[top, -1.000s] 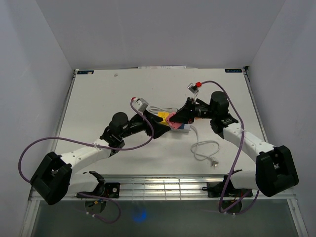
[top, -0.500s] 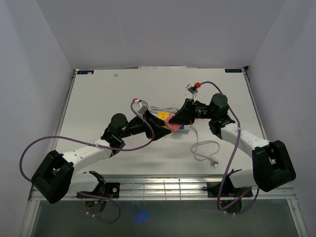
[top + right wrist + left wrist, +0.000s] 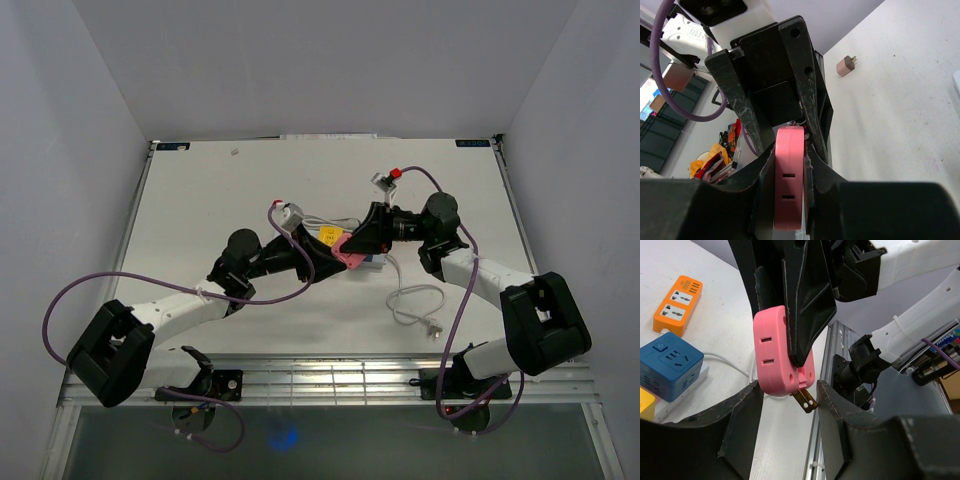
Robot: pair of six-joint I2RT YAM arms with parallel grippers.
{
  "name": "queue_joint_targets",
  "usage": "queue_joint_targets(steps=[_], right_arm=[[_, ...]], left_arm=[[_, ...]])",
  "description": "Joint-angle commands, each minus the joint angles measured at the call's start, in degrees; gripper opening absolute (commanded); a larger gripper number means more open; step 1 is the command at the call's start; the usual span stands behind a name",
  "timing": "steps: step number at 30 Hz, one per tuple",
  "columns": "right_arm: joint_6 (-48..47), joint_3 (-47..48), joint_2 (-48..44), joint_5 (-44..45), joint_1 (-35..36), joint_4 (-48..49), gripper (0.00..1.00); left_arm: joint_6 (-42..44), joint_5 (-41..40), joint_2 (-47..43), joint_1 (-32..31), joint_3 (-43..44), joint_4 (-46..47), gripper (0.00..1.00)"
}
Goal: Insert the plug
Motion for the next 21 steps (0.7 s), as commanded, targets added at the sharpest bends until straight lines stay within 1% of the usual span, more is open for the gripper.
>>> queue_joint_targets(steps=[1,4,9,18,21], right_arm=[[1.0,0.2,0.3,-1.3,0.7,4.1,0.08],[1.0,0.2,0.5,-1.5,1.0,4.2,0.08],[1.0,0.2,0.6,-1.5,1.1,4.2,0.08],[1.6,0.1,0.7,-1.8,1.1,5.1,0.08],[1.7,0.1,0.7,-1.7,1.1,5.2,0.08]], left_arm=[[0.1,0.7,-1.5,0.2,0.7,2.3,0.56],[0.1,1.2,-1.3,0.2,0.6,3.2,0.50],[0.1,2.4,-1.5,0.2,0.1,4.7,0.48],[0.1,3.6,-1.8,0.2,-0.7,6.7,0.34],[0.0,3.5,-1.8,0.2,-0.6,6.6,0.34]])
